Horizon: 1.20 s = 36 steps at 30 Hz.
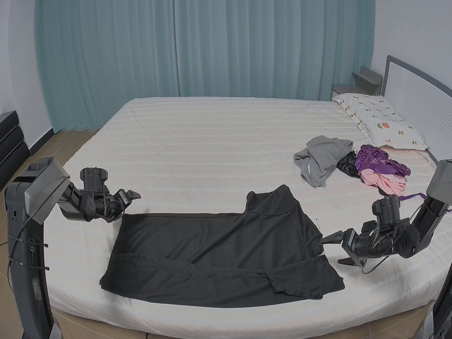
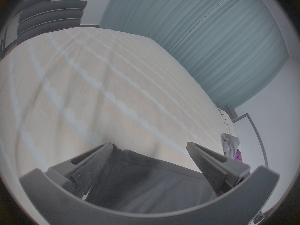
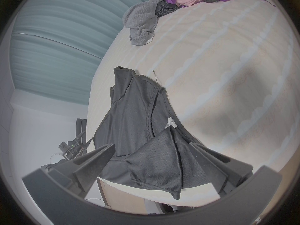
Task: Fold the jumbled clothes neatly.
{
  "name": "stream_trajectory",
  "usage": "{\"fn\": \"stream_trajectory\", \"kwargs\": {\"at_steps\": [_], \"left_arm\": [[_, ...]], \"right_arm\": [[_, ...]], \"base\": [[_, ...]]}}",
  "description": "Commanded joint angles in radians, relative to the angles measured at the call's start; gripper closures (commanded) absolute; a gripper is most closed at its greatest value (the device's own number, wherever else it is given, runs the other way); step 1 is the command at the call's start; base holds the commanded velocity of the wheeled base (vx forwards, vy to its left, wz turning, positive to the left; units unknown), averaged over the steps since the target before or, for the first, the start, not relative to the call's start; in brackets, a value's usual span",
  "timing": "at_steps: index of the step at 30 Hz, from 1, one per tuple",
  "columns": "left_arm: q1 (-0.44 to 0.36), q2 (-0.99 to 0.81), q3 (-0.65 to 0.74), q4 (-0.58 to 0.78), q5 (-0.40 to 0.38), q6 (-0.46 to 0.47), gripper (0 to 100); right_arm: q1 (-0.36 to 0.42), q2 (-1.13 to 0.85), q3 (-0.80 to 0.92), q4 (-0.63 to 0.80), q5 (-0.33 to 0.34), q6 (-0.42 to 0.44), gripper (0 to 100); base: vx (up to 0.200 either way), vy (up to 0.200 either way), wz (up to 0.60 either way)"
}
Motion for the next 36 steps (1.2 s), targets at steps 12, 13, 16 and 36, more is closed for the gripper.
{"fn": "stream_trajectory", "kwargs": {"at_steps": [12,13,16,36], "left_arm": [[-0.011,0.079,-0.042,-0.007,0.064,-0.005,100],[-0.011,0.079,-0.042,-0.007,0.067,-0.007,100],[-0.006,0.078,-0.042,-0.008,0.103,-0.01,100],[0.029,0.004,-0.034,-0.013,0.149,-0.216,100]], "right_arm": [[0.003,0.011,-0.009,0.0,0.002,-0.002,0],[0.003,0.011,-0.014,0.0,0.002,-0.002,0],[0.021,0.009,-0.035,-0.002,0.002,0.002,0],[0.092,0.299,-0.596,0.136,-0.139,-0.041,0]], "base": [[0.0,0.0,0.0],[0.0,0.0,0.0],[0.0,0.0,0.0],[0.0,0.0,0.0]]}}
